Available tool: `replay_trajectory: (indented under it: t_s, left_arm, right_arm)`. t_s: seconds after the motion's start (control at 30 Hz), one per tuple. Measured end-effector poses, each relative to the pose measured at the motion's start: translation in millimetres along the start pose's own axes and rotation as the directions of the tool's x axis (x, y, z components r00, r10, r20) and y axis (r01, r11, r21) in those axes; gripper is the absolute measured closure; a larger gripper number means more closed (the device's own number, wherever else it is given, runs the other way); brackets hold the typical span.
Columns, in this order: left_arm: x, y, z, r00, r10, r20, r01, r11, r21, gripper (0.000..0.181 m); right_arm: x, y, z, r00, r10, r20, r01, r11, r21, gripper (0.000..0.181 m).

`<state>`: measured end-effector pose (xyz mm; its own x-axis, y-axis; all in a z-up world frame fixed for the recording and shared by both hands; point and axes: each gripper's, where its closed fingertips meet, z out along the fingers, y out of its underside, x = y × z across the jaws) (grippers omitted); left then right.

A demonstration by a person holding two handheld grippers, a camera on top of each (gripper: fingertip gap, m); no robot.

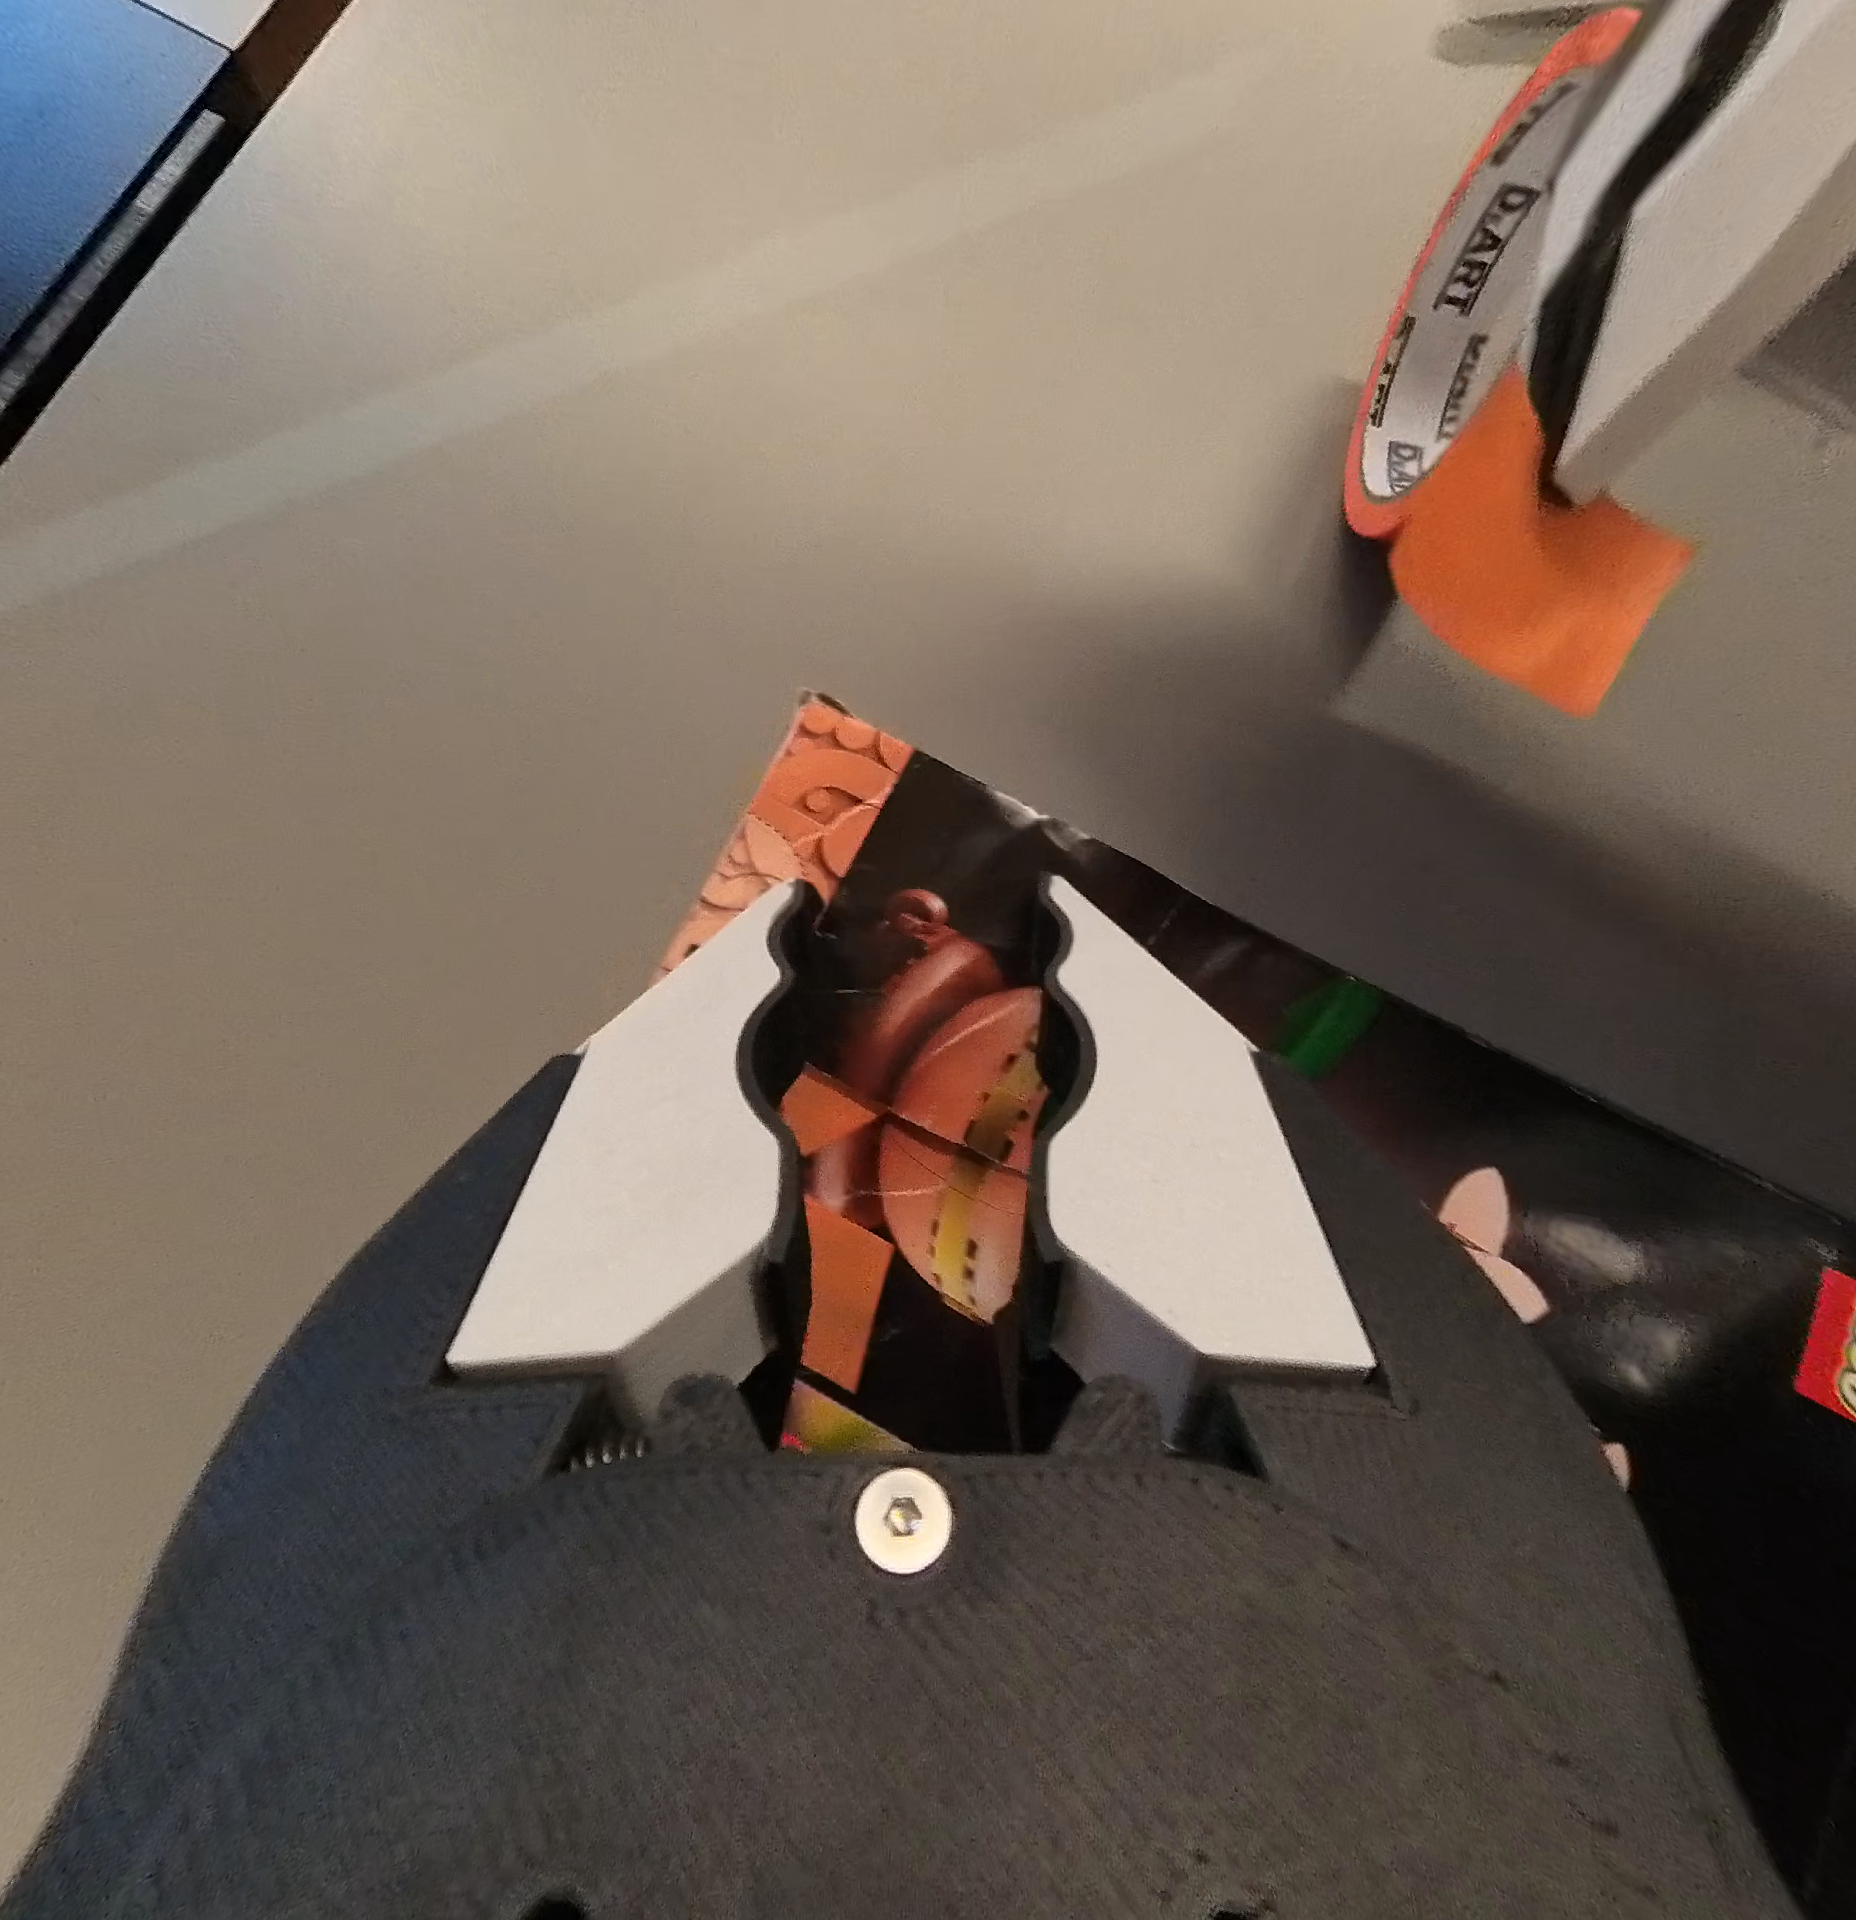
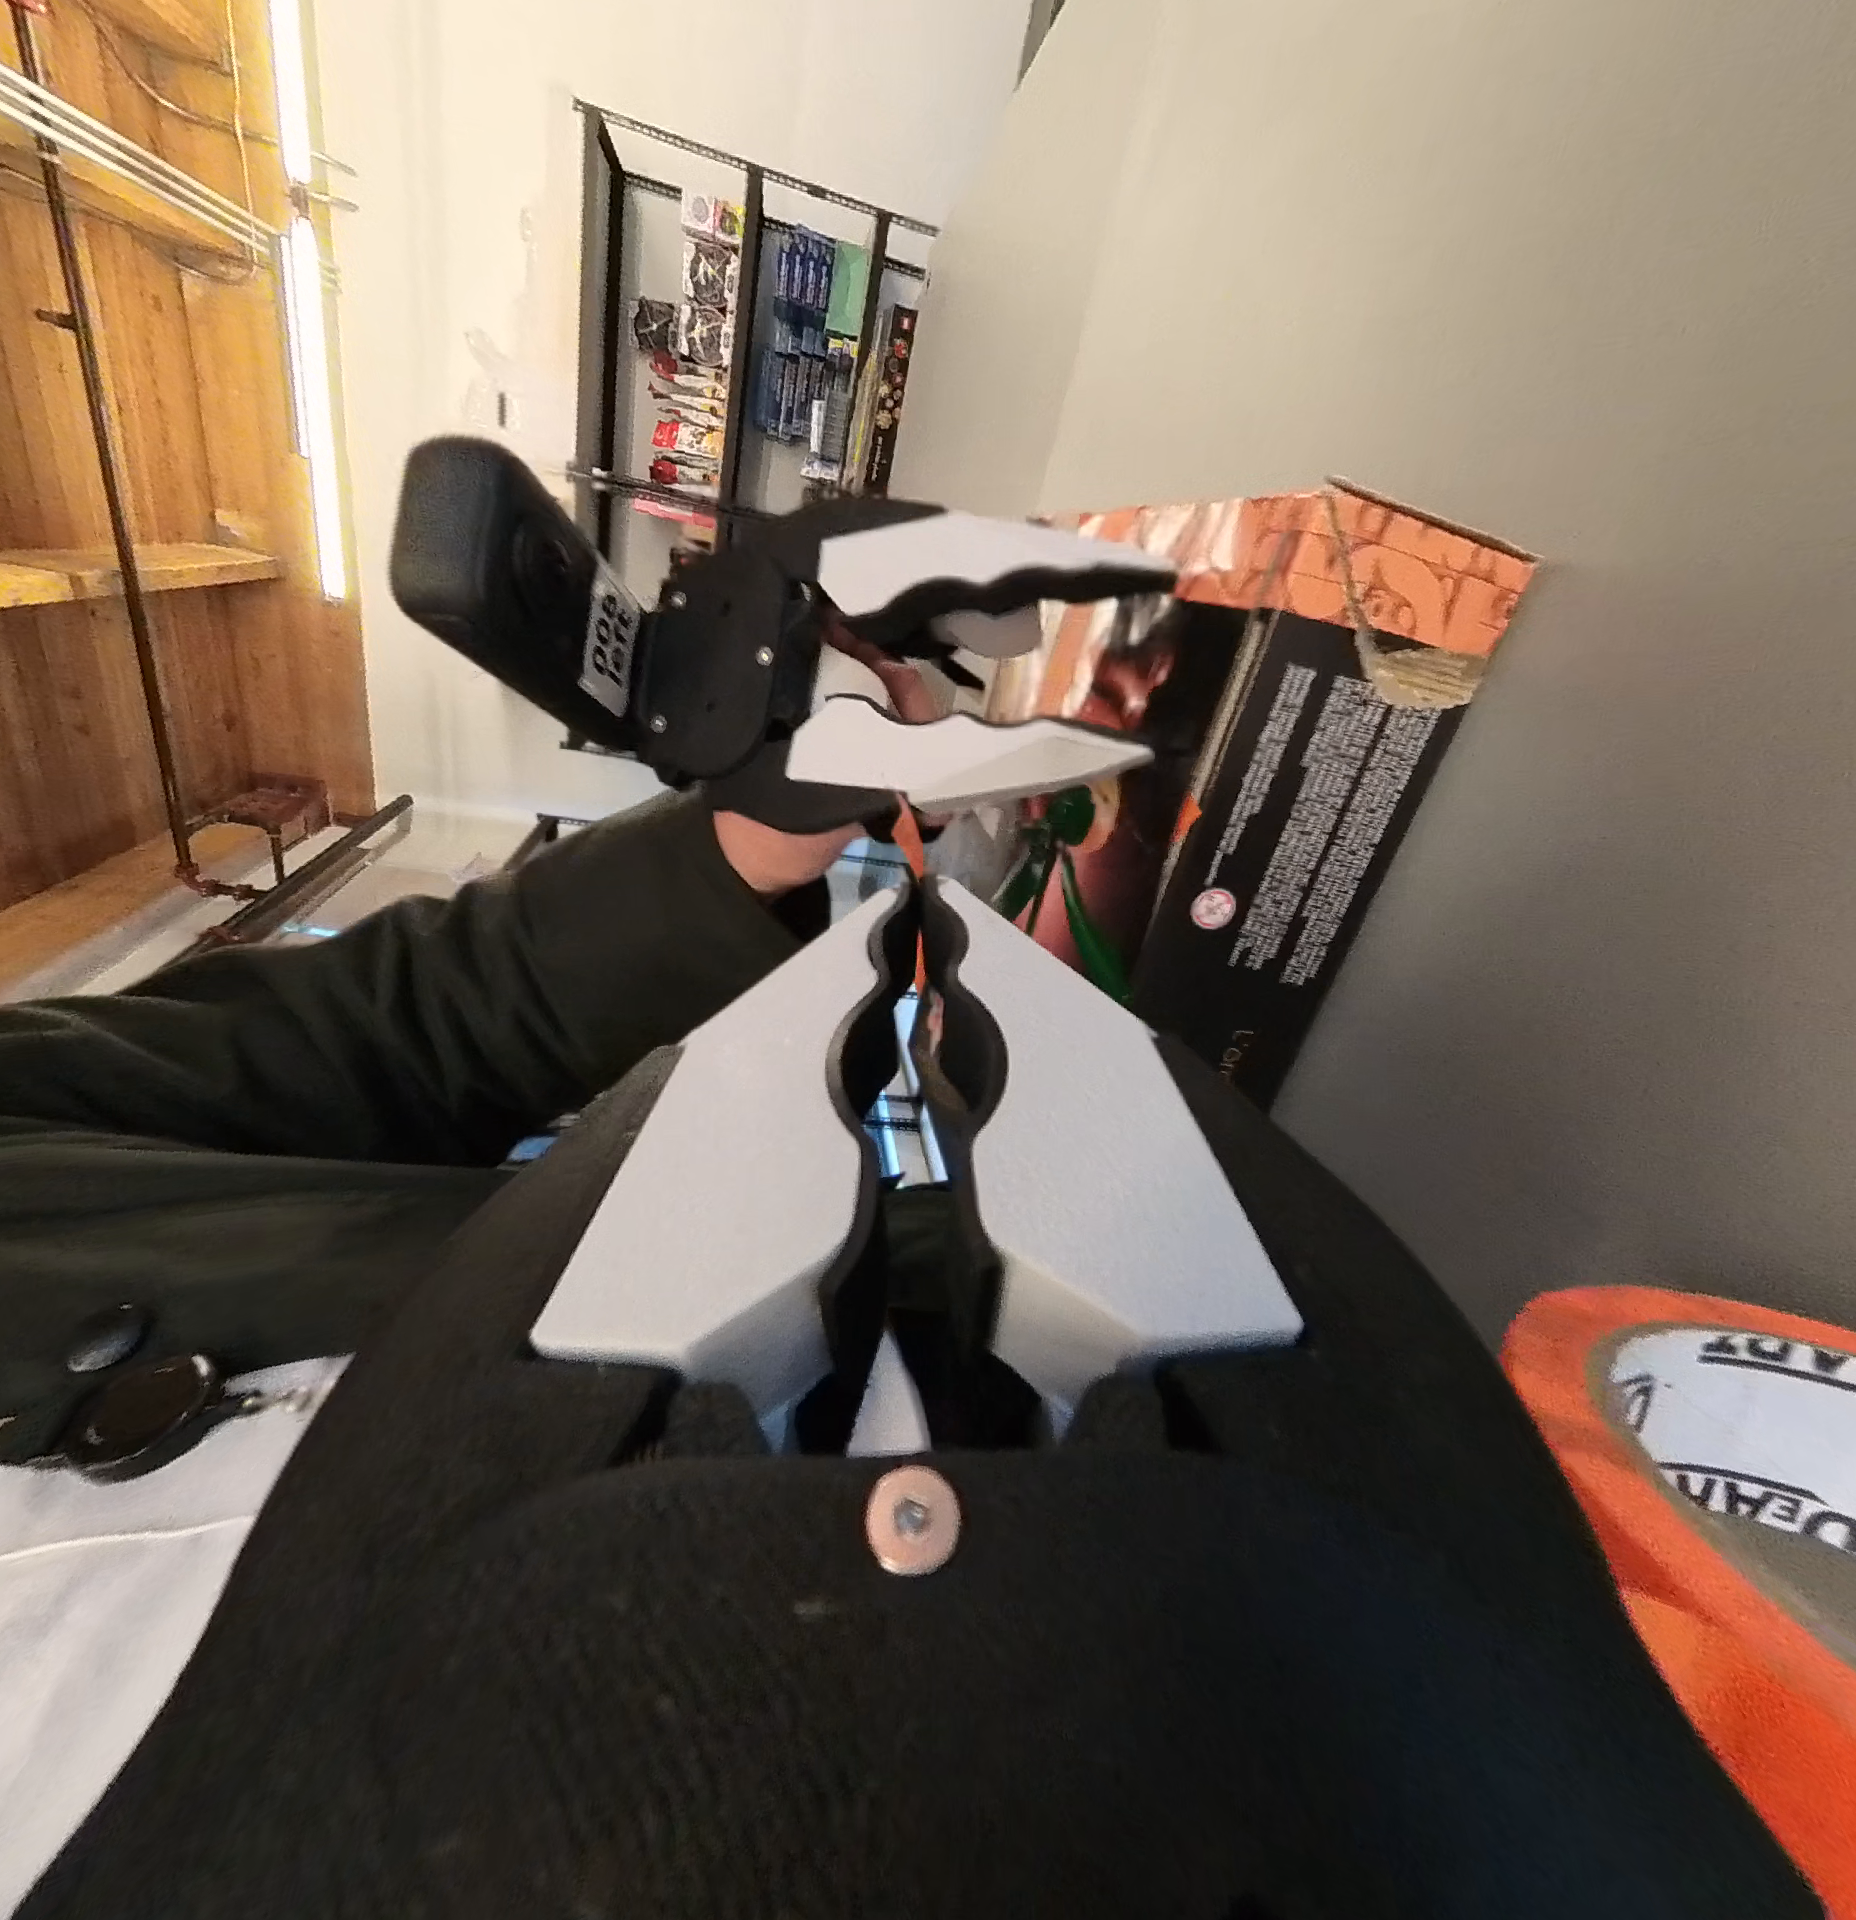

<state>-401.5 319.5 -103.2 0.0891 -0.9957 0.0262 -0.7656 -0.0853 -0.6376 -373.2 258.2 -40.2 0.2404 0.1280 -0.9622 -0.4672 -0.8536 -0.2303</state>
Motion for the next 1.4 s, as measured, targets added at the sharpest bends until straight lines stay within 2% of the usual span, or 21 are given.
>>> replay_trajectory:
  t_s: [0.17, 0.33, 0.53, 0.67, 0.83, 0.97, 1.07, 1.17, 1.3, 1.4]
  left_arm:
    - [-8.0, -2.4, 5.0, 0.999, -0.038, -0.034, 0.037, 0.999, -0.032, 0.138]
    - [-9.0, -2.8, 7.4, 1.0, -0.003, -0.022, 0.002, 1.0, -0.013, 0.138]
    - [-9.3, -4.0, 6.4, 0.998, -0.059, -0.019, 0.059, 0.998, 0.018, 0.137]
    - [-9.5, -3.9, 6.8, 0.999, -0.045, -0.001, 0.045, 0.999, 0.029, 0.137]
    - [-10.0, -4.7, 6.3, 0.997, -0.076, -0.005, 0.076, 0.995, 0.065, 0.138]
    - [-12.1, -5.0, 6.0, 0.996, -0.094, -0.007, 0.094, 0.992, 0.085, 0.142]
    - [-12.7, -5.1, 5.7, 0.994, -0.105, -0.012, 0.106, 0.99, 0.097, 0.144]
    - [-12.5, -4.9, 6.0, 0.996, -0.091, -0.009, 0.091, 0.991, 0.099, 0.143]
    - [-12.1, -4.8, 6.0, 0.996, -0.085, -0.007, 0.085, 0.992, 0.096, 0.143]
    - [-12.0, -5.1, 5.8, 0.995, -0.095, -0.016, 0.096, 0.991, 0.095, 0.142]
  right_arm:
    - [12.4, 1.5, 0.4, 0.999, -0.01, -0.038, 0.009, 1.0, -0.007, 0.181]
    - [23.2, -3.8, 4.8, 0.997, -0.025, -0.069, 0.023, 0.999, -0.037, 0.181]
    - [25.9, -25.1, 12.3, 0.996, -0.05, -0.076, 0.043, 0.995, -0.094, 0.181]
    - [26.9, -50.6, 23.7, 0.985, -0.119, -0.122, 0.088, 0.968, -0.234, 0.181]
    - [17.3, -70.4, 42.8, 0.97, -0.207, -0.128, 0.131, 0.887, -0.442, 0.181]
    - [21.5, -89.8, 46.0, 0.972, -0.21, -0.103, 0.133, 0.86, -0.493, 0.181]
    - [33.8, -98.1, 42.4, 0.988, -0.139, -0.068, 0.083, 0.848, -0.524, 0.181]
    - [38.8, -97.6, 45.5, 0.998, -0.064, 0.0, 0.055, 0.848, -0.527, 0.181]
    - [61.6, -77.4, 51.3, 0.994, -0.108, -0.022, 0.075, 0.809, -0.583, 0.181]
    - [61.4, -73.7, 56.5, 0.995, -0.101, 0.026, 0.098, 0.809, -0.58, 0.181]
